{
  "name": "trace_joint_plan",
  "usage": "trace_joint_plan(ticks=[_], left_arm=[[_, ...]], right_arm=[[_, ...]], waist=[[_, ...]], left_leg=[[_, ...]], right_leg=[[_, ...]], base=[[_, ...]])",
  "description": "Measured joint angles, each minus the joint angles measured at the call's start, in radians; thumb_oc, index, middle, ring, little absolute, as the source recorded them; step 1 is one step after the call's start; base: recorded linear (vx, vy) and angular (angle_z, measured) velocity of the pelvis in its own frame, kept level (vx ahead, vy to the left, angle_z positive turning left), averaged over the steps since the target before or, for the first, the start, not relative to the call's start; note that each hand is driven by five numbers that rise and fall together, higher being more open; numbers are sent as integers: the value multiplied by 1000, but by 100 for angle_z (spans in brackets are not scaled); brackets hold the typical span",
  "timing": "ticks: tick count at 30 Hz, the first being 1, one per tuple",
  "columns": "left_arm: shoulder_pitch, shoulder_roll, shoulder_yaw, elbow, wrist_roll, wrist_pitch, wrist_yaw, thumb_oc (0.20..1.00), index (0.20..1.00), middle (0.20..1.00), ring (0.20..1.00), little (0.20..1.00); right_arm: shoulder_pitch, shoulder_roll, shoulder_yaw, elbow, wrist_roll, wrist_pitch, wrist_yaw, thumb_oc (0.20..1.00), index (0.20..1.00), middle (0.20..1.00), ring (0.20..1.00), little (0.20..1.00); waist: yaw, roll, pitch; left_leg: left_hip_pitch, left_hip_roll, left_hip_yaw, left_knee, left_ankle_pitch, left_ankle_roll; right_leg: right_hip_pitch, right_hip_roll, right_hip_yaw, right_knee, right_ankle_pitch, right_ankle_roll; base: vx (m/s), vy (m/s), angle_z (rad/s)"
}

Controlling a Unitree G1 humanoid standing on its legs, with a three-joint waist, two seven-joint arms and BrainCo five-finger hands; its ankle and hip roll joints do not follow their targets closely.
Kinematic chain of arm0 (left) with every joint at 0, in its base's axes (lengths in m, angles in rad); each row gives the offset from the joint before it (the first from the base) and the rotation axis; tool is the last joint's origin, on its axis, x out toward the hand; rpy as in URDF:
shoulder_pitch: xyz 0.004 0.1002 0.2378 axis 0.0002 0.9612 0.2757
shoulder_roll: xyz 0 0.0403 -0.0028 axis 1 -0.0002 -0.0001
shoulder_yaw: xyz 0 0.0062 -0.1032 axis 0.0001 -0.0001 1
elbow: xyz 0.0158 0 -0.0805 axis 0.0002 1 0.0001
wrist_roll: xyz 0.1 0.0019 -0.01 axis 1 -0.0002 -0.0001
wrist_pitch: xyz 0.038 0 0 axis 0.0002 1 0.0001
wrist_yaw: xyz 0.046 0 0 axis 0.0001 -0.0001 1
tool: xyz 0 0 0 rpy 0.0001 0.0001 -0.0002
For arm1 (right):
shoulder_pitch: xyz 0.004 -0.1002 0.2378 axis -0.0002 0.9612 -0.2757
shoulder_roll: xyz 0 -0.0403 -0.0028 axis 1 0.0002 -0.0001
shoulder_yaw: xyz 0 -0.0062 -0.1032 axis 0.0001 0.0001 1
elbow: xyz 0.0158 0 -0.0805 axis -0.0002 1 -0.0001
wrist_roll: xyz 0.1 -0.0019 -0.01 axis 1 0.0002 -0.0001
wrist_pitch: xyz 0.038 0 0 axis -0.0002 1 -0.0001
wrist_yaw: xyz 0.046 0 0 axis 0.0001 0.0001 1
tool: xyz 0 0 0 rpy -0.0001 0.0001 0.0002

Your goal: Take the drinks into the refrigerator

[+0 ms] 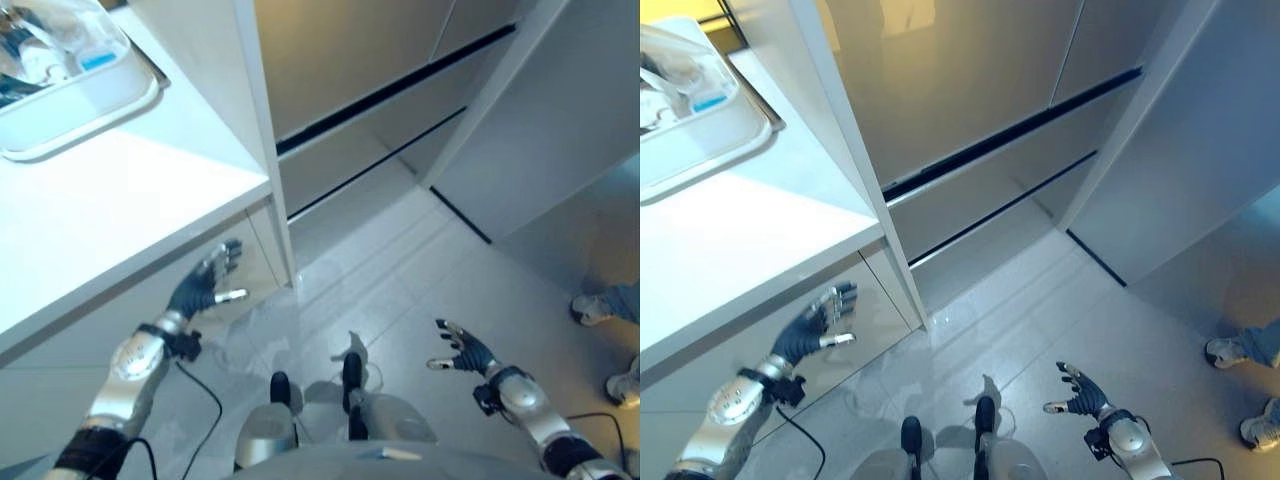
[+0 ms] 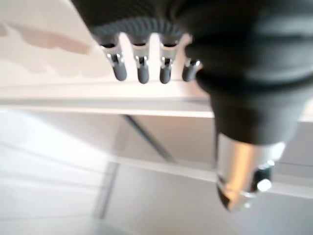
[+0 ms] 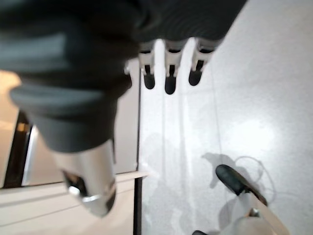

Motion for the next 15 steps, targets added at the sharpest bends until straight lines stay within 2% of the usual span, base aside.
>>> trace_joint_plan(ticks=[2,6,10,15], left_arm=[[-2,-70,2,167,66,16,36,1000,1000,1000,1000,1000],[-23,-151,11,410,223,27,106,1000,1000,1000,1000,1000],[-49,-234,73,648,353,84,175,1000,1000,1000,1000,1000],[-25,-272,90,650,346,105,179,1000,1000,1000,1000,1000]], right_arm=[[6,16,0,29,0,-2,-11,1000,1000,1000,1000,1000],[-11,71,-1,126,0,1,-22,1000,1000,1000,1000,1000],[-30,136,0,231,15,23,-20,1000,1000,1000,1000,1000],[-11,182,-5,302,45,47,-10,1000,1000,1000,1000,1000]], waist=[[-1,-1,-18],[0,-1,-42],[0,7,-88],[2,7,-126]], left_leg=[[3,1,0,0,-1,-1],[4,1,-12,0,-2,-1],[16,1,-15,-1,-3,-1],[22,1,-31,-6,-11,5]], right_leg=[[7,0,-1,-9,0,1],[17,0,-5,-19,1,0],[32,0,-12,-20,1,0],[46,-4,-26,-20,-7,-1]], base=[[66,8,3],[78,12,7],[68,18,3],[49,6,10]])
